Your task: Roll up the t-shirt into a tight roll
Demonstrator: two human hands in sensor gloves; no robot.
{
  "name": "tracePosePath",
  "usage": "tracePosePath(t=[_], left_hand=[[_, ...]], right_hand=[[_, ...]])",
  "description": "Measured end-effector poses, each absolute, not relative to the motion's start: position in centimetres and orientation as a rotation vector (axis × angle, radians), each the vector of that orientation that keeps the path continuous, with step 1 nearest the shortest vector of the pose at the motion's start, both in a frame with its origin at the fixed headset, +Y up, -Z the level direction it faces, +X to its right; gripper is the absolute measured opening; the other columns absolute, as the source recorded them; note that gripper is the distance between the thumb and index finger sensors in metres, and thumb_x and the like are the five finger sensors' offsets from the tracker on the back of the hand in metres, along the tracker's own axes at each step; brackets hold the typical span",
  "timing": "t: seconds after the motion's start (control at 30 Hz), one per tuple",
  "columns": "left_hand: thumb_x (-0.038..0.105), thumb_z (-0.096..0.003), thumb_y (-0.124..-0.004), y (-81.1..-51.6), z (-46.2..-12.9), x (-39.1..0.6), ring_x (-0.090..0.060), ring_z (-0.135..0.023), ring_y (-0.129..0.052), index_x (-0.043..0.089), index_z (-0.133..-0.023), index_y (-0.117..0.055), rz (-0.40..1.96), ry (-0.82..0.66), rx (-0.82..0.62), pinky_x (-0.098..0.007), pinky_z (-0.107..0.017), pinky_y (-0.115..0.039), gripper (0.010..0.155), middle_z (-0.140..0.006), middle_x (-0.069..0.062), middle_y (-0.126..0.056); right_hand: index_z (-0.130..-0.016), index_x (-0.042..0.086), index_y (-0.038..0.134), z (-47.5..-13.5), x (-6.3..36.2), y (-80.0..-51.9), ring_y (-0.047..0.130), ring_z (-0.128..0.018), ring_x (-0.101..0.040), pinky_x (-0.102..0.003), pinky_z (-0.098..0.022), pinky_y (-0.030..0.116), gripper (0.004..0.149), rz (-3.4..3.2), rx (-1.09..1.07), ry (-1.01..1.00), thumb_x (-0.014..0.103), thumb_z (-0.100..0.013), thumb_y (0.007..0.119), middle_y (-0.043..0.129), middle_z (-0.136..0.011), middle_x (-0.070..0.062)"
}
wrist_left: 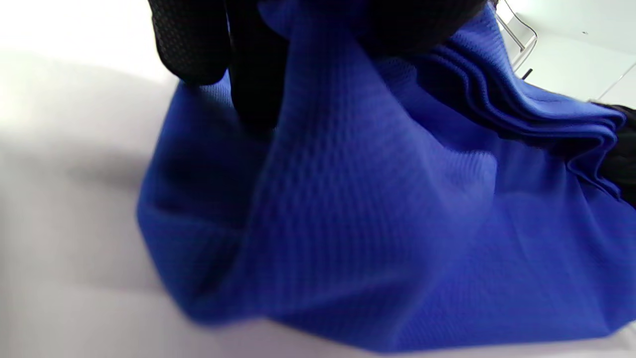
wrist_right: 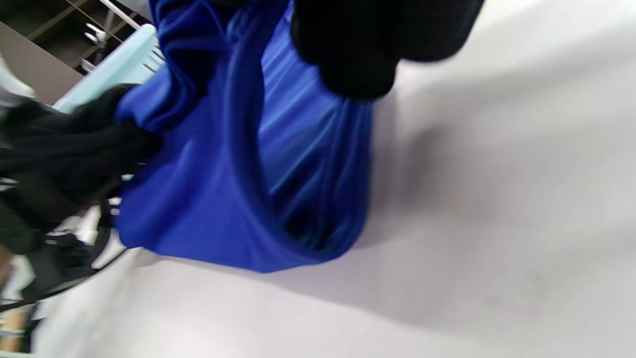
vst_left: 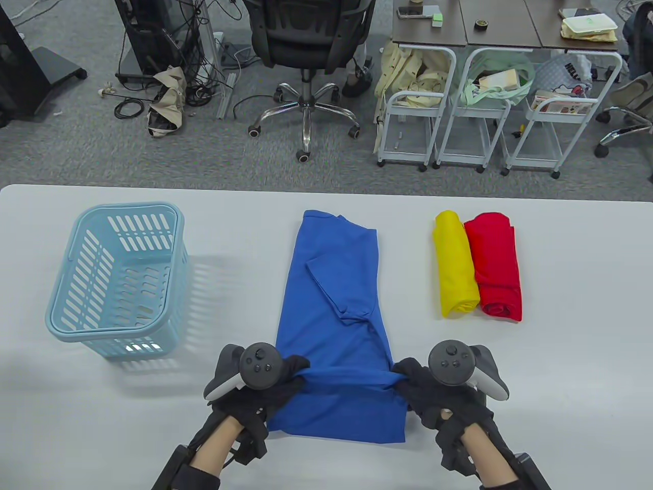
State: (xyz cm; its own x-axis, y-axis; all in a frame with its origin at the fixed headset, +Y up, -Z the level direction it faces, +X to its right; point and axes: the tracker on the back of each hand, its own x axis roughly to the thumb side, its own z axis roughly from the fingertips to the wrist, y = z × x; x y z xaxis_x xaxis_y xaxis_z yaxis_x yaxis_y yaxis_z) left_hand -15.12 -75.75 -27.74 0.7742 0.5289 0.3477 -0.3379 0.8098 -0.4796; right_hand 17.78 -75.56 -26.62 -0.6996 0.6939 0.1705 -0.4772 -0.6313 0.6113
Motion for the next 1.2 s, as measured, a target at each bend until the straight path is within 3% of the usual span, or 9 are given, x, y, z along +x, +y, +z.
tracePosePath(t=[0.2, 0.47, 0.6, 0.77, 0.93, 1.03, 1.1, 1.13, 1.2], left_hand=[[0.039, -0.0570, -0.062, -75.5, -27.4, -14.5, -0.024, -0.089, -0.087, 0.027, -0.100, -0.064, 0.357, -0.487, -0.406, -0.044, -0.068, -0.076, 0.044, -0.100, -0.001, -0.088], [0.039, -0.0567, -0.067, -76.1, -26.3, -14.1, -0.023, -0.066, -0.104, 0.021, -0.098, -0.072, 0.544, -0.579, -0.801, -0.039, -0.054, -0.088, 0.045, -0.081, -0.001, -0.102], [0.039, -0.0560, -0.071, -72.8, -26.7, -15.4, -0.025, -0.072, -0.100, 0.026, -0.098, -0.075, 0.483, -0.534, -0.577, -0.044, -0.059, -0.083, 0.044, -0.086, -0.001, -0.098], [0.046, -0.0547, -0.074, -70.0, -27.4, -17.5, -0.022, -0.069, -0.099, 0.028, -0.095, -0.078, 0.405, -0.375, -0.282, -0.045, -0.059, -0.082, 0.044, -0.080, 0.003, -0.097], [0.046, -0.0549, -0.074, -71.0, -30.1, -16.6, -0.021, -0.068, -0.100, 0.027, -0.095, -0.079, 0.182, -0.336, -0.488, -0.045, -0.059, -0.083, 0.044, -0.079, 0.003, -0.098], [0.045, -0.0563, -0.071, -68.2, -33.4, -16.4, -0.021, -0.071, -0.098, 0.027, -0.096, -0.076, 0.151, -0.195, -0.346, -0.046, -0.061, -0.081, 0.044, -0.081, 0.004, -0.095], [0.045, -0.0589, -0.065, -65.9, -35.6, -17.0, -0.024, -0.085, -0.090, 0.026, -0.106, -0.062, 0.169, -0.006, -0.146, -0.047, -0.068, -0.076, 0.051, -0.097, 0.001, -0.085], [0.046, -0.0583, -0.066, -65.0, -36.8, -17.4, -0.037, -0.103, -0.069, 0.023, -0.116, -0.042, 0.224, 0.086, -0.043, -0.055, -0.074, -0.064, 0.066, -0.116, -0.011, -0.061], [0.047, -0.0574, -0.064, -64.0, -38.0, -17.9, -0.044, -0.110, -0.052, 0.017, -0.117, -0.028, 0.242, 0.089, -0.010, -0.059, -0.076, -0.057, 0.075, -0.123, -0.018, -0.038]], right_hand=[[-0.100, 0.019, 0.045, -26.4, 14.6, -76.6, 0.045, -0.109, -0.031, -0.051, -0.074, 0.049, 0.043, 2.420, 0.678, 0.811, 0.032, -0.061, 0.056, 0.045, -0.115, -0.008], [-0.096, 0.020, 0.053, -24.5, 14.3, -74.9, 0.075, -0.094, -0.021, -0.042, -0.061, 0.072, 0.043, 2.612, 0.786, 0.832, 0.037, -0.057, 0.058, 0.074, -0.098, 0.000], [-0.098, 0.021, 0.053, -26.0, 16.4, -73.9, 0.079, -0.090, -0.031, -0.045, -0.060, 0.071, 0.042, 2.497, 0.634, 0.758, 0.035, -0.059, 0.060, 0.069, -0.102, -0.007], [-0.100, 0.024, 0.054, -28.3, 17.4, -71.6, 0.089, -0.070, -0.019, -0.040, -0.052, 0.075, 0.042, 2.531, 0.494, 0.604, 0.037, -0.060, 0.061, 0.072, -0.096, -0.004], [-0.095, 0.021, 0.065, -32.0, 14.8, -72.2, 0.096, -0.056, -0.017, -0.039, -0.042, 0.080, 0.041, 2.574, 0.456, 0.870, 0.035, -0.056, 0.068, 0.083, -0.086, -0.006], [-0.096, 0.021, 0.063, -36.1, 12.8, -68.7, 0.096, -0.053, -0.013, -0.036, -0.041, 0.080, 0.042, 2.622, 0.389, 0.757, 0.035, -0.057, 0.067, 0.084, -0.083, -0.004], [-0.106, 0.022, 0.041, -38.3, 12.3, -66.1, 0.085, -0.080, -0.022, -0.042, -0.058, 0.072, 0.050, 2.639, 0.171, 0.421, 0.036, -0.061, 0.057, 0.061, -0.104, -0.007], [-0.112, 0.020, 0.017, -39.4, 11.8, -65.3, 0.056, -0.102, -0.038, -0.051, -0.069, 0.055, 0.069, 2.632, 0.081, 0.384, 0.040, -0.062, 0.060, 0.026, -0.117, -0.015], [-0.110, 0.017, 0.006, -40.0, 11.1, -65.0, 0.045, -0.104, -0.043, -0.054, -0.071, 0.049, 0.075, 2.836, -0.017, 0.460, 0.039, -0.061, 0.059, 0.011, -0.114, -0.020]])
